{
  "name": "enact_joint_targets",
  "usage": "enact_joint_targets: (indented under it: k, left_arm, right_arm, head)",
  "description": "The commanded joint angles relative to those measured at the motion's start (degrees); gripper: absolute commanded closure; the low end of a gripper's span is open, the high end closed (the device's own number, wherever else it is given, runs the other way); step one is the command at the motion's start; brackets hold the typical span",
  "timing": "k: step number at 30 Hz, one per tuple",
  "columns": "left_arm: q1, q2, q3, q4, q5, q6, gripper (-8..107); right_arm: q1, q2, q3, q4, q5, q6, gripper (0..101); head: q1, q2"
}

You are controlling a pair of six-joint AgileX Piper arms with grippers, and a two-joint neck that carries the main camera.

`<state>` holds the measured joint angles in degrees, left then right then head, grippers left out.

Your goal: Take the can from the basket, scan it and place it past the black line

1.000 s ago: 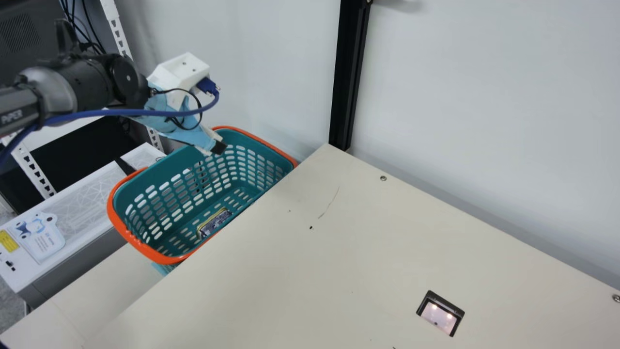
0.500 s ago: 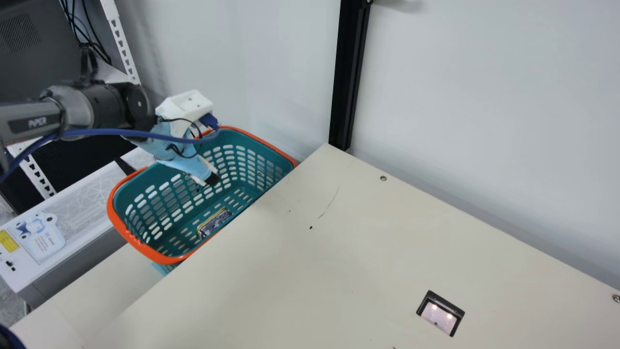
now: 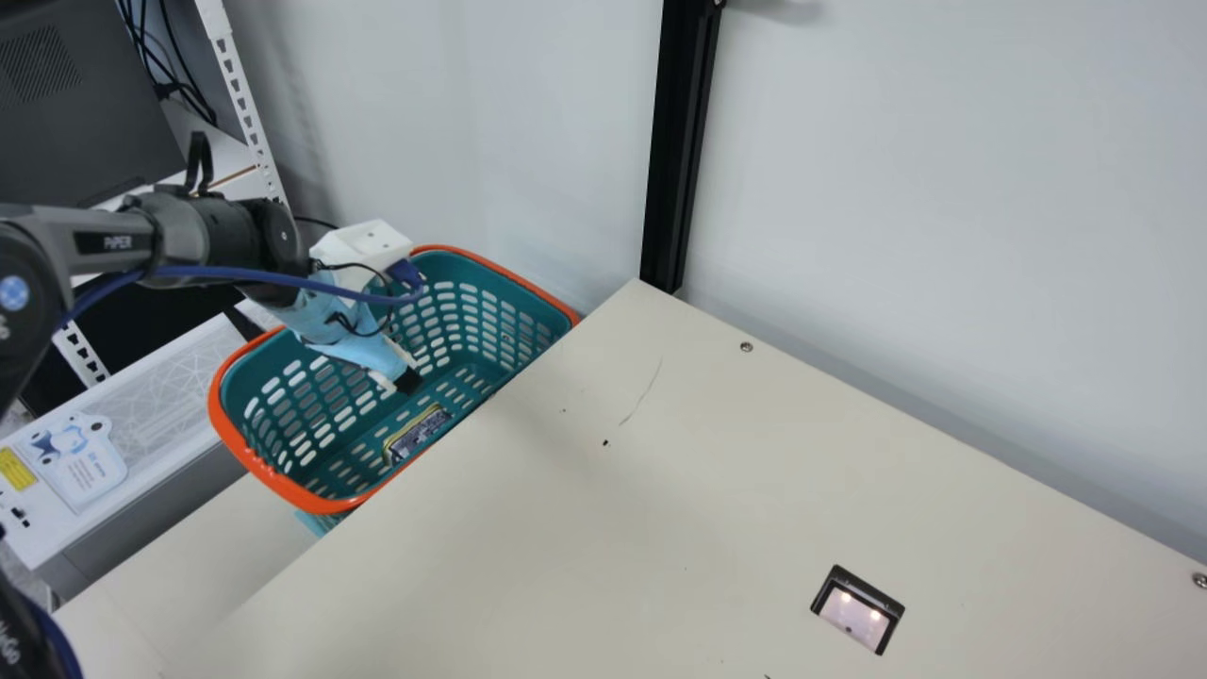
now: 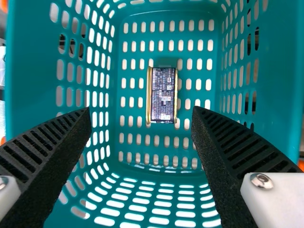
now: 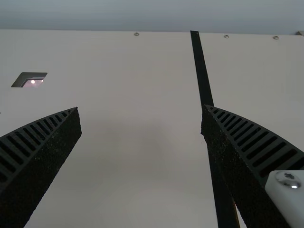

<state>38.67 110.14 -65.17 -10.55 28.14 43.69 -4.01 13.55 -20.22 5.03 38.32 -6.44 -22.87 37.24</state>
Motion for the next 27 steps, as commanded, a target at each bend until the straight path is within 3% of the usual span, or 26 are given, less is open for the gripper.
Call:
enact_joint_targets:
  k: [1, 14, 27]
  left_arm:
    - [0.11, 1.97, -0.78, -0.56, -0.34, 0.55, 9]
    - [-0.36, 13.91, -7.67, -3.87, -1.80, 3.26, 9]
    - [-2.13, 21.34, -13.40, -0.15, -1.12, 0.61, 9]
  right_arm:
    - [0.00, 0.00, 0.00, 0.00, 0.00, 0.00, 0]
    - [0.00, 0.00, 0.00, 0.00, 0.00, 0.00, 0]
    - [0.00, 0.00, 0.00, 0.00, 0.00, 0.00, 0]
  head:
    - [-2.13, 1.18]
    - [-2.13, 1.18]
    - [-2.13, 1.18]
